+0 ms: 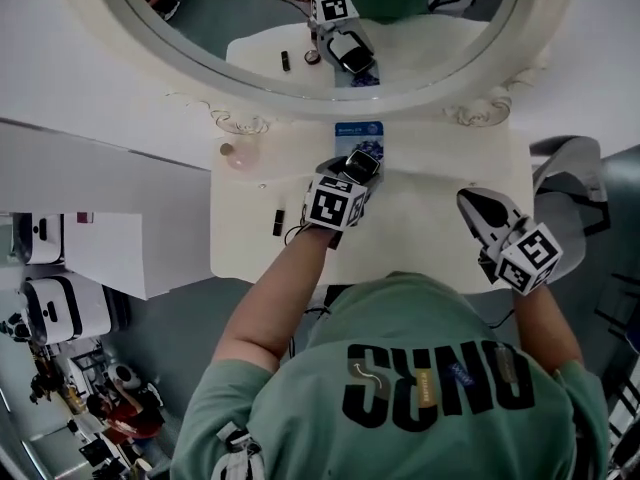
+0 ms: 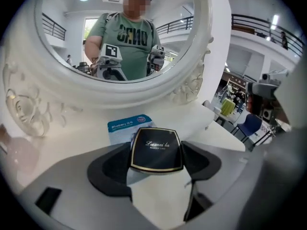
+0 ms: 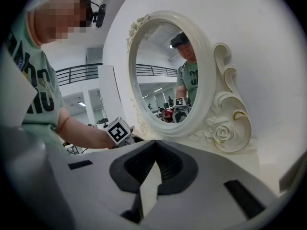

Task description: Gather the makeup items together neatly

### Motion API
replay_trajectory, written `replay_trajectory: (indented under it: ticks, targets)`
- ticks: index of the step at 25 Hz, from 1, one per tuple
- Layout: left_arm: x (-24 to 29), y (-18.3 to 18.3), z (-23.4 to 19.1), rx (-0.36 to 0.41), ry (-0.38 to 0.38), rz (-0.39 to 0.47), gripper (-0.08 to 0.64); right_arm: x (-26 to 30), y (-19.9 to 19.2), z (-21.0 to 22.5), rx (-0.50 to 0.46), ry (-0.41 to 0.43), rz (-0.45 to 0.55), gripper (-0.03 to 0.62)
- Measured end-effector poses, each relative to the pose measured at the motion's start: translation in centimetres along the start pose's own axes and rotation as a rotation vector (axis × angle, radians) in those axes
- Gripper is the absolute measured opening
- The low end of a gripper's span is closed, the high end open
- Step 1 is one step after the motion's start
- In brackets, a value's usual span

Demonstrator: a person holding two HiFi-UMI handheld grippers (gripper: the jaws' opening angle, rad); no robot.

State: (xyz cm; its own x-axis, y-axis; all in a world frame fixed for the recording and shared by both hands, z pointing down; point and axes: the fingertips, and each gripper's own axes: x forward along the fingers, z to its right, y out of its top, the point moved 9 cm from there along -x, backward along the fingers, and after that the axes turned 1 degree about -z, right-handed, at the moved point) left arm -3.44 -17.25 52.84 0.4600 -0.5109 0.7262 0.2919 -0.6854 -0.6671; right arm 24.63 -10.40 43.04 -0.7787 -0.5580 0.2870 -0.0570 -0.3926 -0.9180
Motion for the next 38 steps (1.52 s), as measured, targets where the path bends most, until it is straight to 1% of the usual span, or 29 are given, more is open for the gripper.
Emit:
replay_trajectory:
  ticks: [5,10,13,15,19,23,26,30,35,38]
  targets:
    - [-1.6,-4.0,1.8,-0.135,0.078,0.038,0.334,1.4,0.9,0.7,-0.053,0.092,-0.028,-0.006]
    - [-1.4,-8.7,2.8,-0.277,0.158,0.054,0.334,3.0,0.9,0.0,-0.096,0.185,-0.060,-0.006]
    - [-0.7,-11.3,3.1,-0.344,0.196,0.052,0.334,3.3,0.6,-0.6,-0.114,0.220,-0.084,-0.006]
    - [-0.2,-12.8,3.0,-0.375,0.224,0.045,0.336,3.2,0.4,-0.8,-0.120,0.229,-0.097,-0.006]
    - [0.5,-14.8,2.4,-0.389,0.276,0.017,0.334,2.4,0.1,-0.3,-0.127,0.222,-0.119,-0.006]
    - [1.4,-16.1,2.1,-0.388,0.296,-0.019,0.336,1.8,-0.1,0.4,-0.117,0.204,-0.126,-0.006]
    - [2.2,-17.0,2.0,-0.401,0.307,-0.042,0.334,1.4,-0.2,0.4,-0.115,0.200,-0.129,-0.006]
    - [2.5,-16.8,2.1,-0.406,0.331,-0.033,0.336,0.8,-0.2,0.4,-0.109,0.185,-0.126,-0.006]
    - [1.4,-15.8,2.9,-0.393,0.304,-0.043,0.336,-0.1,-0.1,0.3,-0.100,0.179,-0.110,-0.006]
    - [0.3,-14.9,3.6,-0.375,0.290,-0.023,0.337,-0.6,0.1,0.3,-0.095,0.176,-0.091,-0.006]
